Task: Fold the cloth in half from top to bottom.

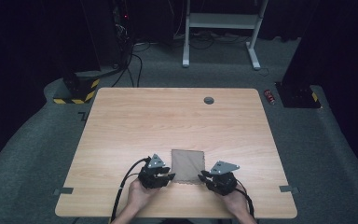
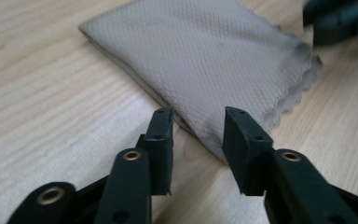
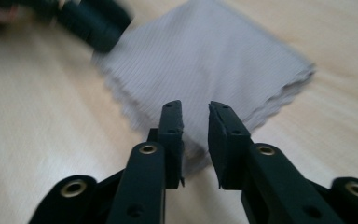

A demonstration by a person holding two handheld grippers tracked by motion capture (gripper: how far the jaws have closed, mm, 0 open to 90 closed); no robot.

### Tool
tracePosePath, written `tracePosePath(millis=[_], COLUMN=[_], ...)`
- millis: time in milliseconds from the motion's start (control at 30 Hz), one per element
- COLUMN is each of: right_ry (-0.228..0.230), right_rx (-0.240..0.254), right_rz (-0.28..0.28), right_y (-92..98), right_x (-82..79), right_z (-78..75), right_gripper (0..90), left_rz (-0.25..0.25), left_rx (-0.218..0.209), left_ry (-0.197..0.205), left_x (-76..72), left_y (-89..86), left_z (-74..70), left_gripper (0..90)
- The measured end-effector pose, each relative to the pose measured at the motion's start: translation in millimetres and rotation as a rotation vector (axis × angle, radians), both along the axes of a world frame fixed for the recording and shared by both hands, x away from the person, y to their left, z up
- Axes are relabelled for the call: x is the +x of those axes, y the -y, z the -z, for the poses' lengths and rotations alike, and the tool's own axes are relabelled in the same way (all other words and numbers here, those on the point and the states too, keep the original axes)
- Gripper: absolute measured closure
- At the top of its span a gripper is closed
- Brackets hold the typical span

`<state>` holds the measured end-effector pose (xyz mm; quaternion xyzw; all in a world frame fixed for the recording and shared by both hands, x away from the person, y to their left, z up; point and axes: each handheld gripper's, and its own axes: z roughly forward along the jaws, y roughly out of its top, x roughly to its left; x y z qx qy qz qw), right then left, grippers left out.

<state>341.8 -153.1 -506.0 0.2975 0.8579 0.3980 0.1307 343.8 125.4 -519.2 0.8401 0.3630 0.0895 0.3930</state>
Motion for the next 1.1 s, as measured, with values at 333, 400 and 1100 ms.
tracePosePath(millis=[333, 400, 1100], right_ry=[-0.034, -0.06, -0.09], right_rx=[0.027, 0.006, -0.054], right_rz=[0.118, 0.153, 0.162], right_y=[-15.7, -16.1, -14.4], right_x=[52.9, 65.9, 92.4], right_z=[-0.1, 5.4, 8.6], right_gripper=[73.3, 73.2, 86.9], left_rz=[0.016, -0.004, -0.159], left_rx=[0.014, -0.001, 0.109], left_ry=[-0.017, 0.001, -0.012], left_x=[-7.0, 0.2, 87.9], left_y=[-1.7, -2.5, 20.8], left_z=[-5.8, -12.1, -7.7], left_gripper=[63.1, 55.7, 67.4])
